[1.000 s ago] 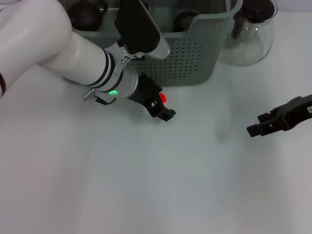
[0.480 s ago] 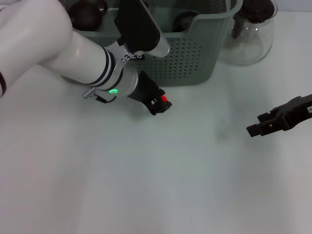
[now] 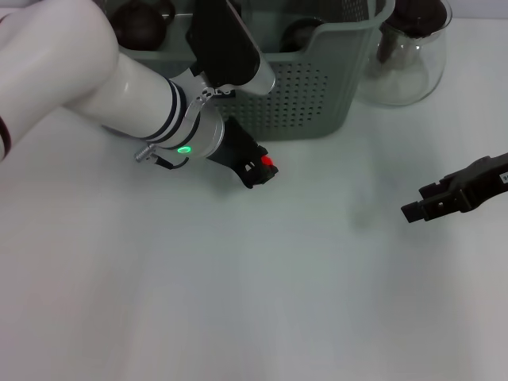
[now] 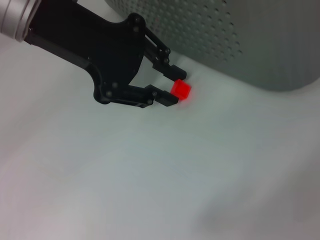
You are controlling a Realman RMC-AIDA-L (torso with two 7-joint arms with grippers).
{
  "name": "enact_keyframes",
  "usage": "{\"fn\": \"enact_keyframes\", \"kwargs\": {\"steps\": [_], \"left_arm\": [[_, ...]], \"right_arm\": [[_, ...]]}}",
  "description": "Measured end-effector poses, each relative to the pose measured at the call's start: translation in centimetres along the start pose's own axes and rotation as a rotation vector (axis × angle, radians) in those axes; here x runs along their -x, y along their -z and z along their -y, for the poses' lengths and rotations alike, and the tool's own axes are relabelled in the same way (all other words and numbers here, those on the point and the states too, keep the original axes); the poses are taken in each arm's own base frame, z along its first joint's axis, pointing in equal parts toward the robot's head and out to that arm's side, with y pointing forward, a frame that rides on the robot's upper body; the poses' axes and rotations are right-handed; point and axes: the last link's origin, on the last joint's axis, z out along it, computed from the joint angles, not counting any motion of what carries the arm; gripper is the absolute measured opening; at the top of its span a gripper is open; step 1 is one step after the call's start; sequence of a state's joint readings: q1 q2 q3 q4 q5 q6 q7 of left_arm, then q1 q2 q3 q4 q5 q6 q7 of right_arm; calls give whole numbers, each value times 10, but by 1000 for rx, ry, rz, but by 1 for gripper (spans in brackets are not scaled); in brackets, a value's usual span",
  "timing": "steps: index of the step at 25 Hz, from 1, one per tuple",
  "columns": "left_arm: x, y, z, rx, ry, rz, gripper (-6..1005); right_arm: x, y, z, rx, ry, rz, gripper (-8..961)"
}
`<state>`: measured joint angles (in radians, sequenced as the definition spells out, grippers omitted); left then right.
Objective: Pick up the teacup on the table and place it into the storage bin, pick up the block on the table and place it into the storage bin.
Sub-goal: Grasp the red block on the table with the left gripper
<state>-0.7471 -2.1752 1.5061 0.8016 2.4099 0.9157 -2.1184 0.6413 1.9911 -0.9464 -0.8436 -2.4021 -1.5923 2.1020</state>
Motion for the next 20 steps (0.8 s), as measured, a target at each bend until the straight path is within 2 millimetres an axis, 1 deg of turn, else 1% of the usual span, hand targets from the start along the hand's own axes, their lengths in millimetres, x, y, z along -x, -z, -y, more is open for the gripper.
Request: {"fn": "enact_keyframes", "kwargs": {"steps": [20], "left_arm": [[0,-4,-2,3,-4,9,292]], "right_arm": [[0,0,0,0,2,0,657]]}}
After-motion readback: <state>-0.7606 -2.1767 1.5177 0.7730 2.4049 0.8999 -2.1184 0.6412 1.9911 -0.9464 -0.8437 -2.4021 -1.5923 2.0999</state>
